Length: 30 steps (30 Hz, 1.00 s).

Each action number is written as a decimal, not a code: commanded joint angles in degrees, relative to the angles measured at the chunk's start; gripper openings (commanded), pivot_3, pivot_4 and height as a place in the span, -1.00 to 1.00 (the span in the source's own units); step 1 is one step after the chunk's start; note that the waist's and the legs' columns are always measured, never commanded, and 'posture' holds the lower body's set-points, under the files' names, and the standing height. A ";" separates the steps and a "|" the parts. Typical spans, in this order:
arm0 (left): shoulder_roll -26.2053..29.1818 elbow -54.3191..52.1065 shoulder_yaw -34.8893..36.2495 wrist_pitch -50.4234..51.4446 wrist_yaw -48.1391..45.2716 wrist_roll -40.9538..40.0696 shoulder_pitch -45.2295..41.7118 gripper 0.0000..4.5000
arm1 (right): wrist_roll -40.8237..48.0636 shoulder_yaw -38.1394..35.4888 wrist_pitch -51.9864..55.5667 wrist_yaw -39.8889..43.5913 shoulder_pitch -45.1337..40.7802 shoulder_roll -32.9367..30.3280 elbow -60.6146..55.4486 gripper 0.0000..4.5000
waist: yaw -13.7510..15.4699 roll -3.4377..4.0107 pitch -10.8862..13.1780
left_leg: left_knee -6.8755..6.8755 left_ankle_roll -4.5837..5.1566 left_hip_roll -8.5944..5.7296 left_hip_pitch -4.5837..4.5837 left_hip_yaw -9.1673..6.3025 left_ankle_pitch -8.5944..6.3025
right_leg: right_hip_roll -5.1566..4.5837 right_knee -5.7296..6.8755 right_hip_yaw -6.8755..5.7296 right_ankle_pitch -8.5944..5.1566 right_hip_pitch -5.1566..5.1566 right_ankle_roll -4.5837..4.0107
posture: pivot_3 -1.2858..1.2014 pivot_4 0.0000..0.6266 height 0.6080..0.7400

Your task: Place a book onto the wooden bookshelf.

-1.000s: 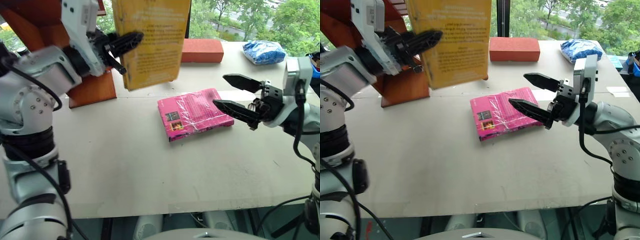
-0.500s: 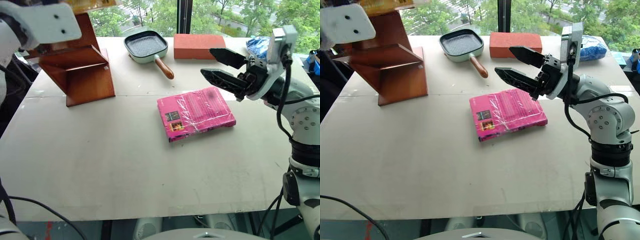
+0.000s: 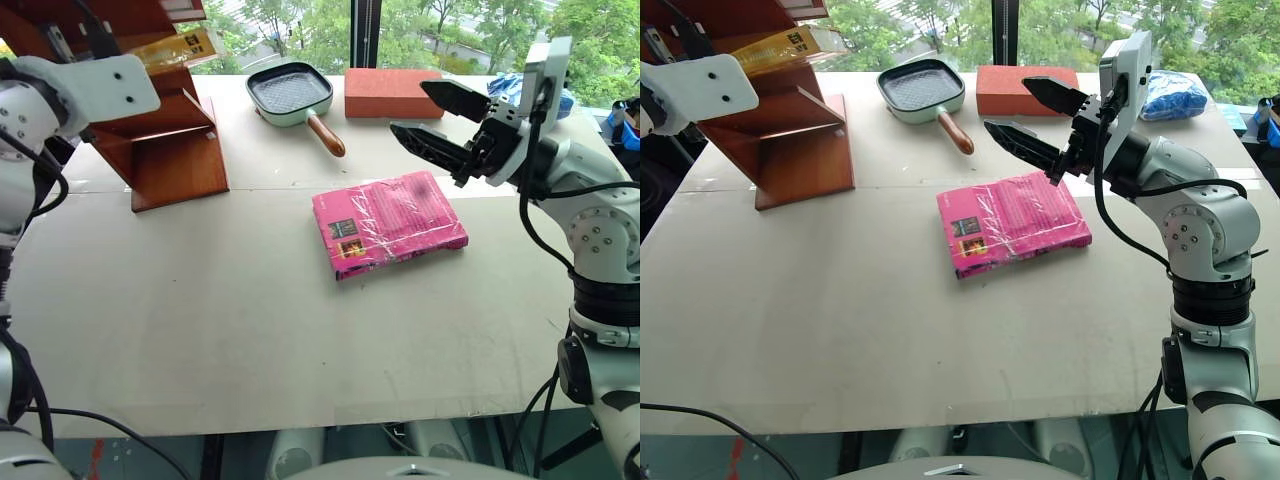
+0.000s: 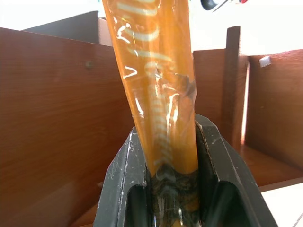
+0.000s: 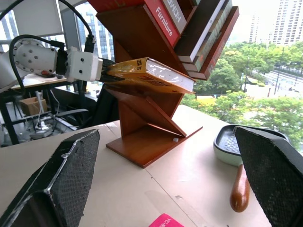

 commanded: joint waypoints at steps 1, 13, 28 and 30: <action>1.07 0.77 0.39 0.11 -1.83 3.18 -2.85 -0.74 | -0.60 -0.89 -1.47 -0.38 -0.70 -0.01 -2.62 1.00 | 0.00 0.00 0.00 | 0.00 0.00 -0.01 0.00 0.01 0.00 | -0.01 0.01 0.01 0.00 0.00 0.00 | 0.03 -0.52 1.00; -1.05 2.46 -1.82 3.87 -5.44 9.84 -6.95 0.92 | -1.81 -1.45 -2.49 -0.90 0.76 0.68 -3.87 1.00 | -0.05 0.00 0.00 | 0.02 0.00 -0.03 0.00 -0.02 0.00 | -0.03 0.08 -0.01 0.00 0.00 0.00 | 0.03 -0.52 1.00; -23.75 -44.64 27.01 65.19 -19.23 -33.32 0.14 0.92 | -9.75 -4.16 -10.06 2.83 25.35 -6.95 -7.82 1.00 | 0.14 0.10 -0.14 | 0.29 0.00 0.08 0.02 -0.11 0.00 | -0.15 -0.04 -0.10 0.04 0.31 0.11 | 0.03 -0.52 1.00; -33.70 -51.80 26.16 67.11 -12.39 -33.61 11.45 0.92 | -13.89 -3.71 -16.71 5.23 32.96 -7.16 -5.06 1.00 | 0.17 0.53 -0.40 | 0.25 0.01 0.05 0.46 -0.12 -0.01 | -0.13 -0.12 -0.10 0.02 0.74 0.14 | 0.03 -0.52 1.00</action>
